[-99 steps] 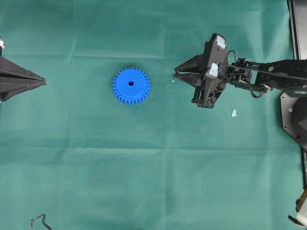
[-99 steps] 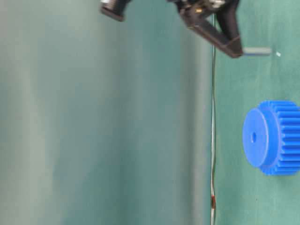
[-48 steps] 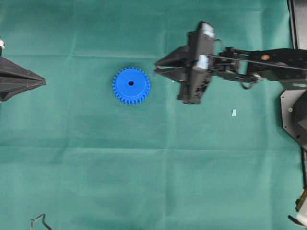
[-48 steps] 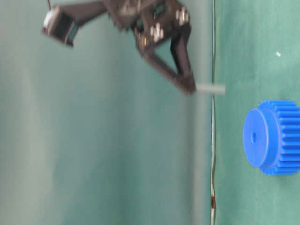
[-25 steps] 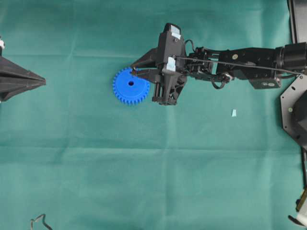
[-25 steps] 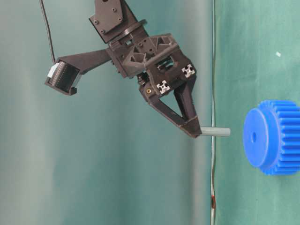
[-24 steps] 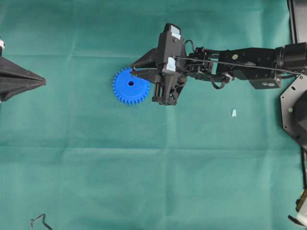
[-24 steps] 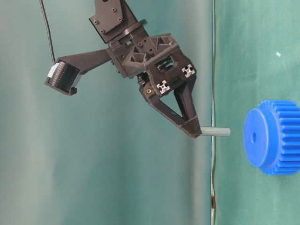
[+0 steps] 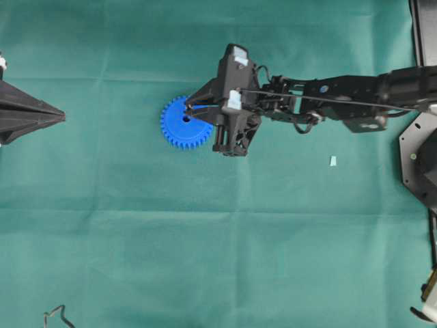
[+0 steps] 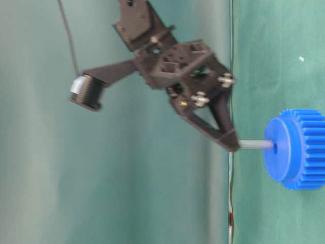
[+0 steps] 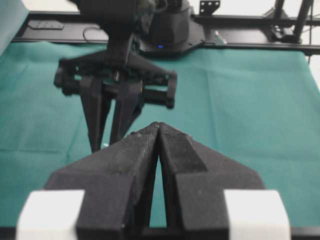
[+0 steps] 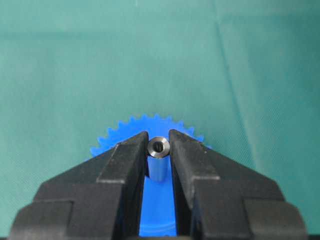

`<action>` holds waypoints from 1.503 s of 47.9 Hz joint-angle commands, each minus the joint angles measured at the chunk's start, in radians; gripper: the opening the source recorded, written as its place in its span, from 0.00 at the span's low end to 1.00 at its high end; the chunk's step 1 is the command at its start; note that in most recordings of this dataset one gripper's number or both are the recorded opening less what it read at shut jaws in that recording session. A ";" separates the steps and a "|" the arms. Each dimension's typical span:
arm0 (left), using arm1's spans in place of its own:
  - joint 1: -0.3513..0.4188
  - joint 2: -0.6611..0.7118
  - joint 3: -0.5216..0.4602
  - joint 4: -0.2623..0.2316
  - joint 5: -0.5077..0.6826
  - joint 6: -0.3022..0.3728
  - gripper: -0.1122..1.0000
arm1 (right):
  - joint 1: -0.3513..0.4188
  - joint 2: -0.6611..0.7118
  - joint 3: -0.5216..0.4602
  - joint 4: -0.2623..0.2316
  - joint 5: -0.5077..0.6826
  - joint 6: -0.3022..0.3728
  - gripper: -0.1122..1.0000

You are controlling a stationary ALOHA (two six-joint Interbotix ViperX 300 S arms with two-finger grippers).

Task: Insert the shaft into the center hole of the gear.
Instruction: 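Lower the held shaft into the gear's center hole with the right gripper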

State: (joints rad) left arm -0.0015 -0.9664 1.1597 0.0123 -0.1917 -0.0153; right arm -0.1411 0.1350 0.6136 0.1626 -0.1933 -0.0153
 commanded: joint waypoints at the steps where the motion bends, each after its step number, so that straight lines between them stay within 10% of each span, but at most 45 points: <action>1: -0.002 0.008 -0.025 0.002 -0.005 0.000 0.10 | 0.002 0.000 -0.026 0.005 -0.017 0.002 0.25; 72: -0.002 0.008 -0.025 0.002 -0.005 -0.009 0.10 | 0.014 0.066 -0.040 0.011 -0.077 0.009 0.25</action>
State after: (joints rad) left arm -0.0015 -0.9664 1.1597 0.0123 -0.1917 -0.0245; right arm -0.1273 0.2010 0.5952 0.1718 -0.2592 -0.0077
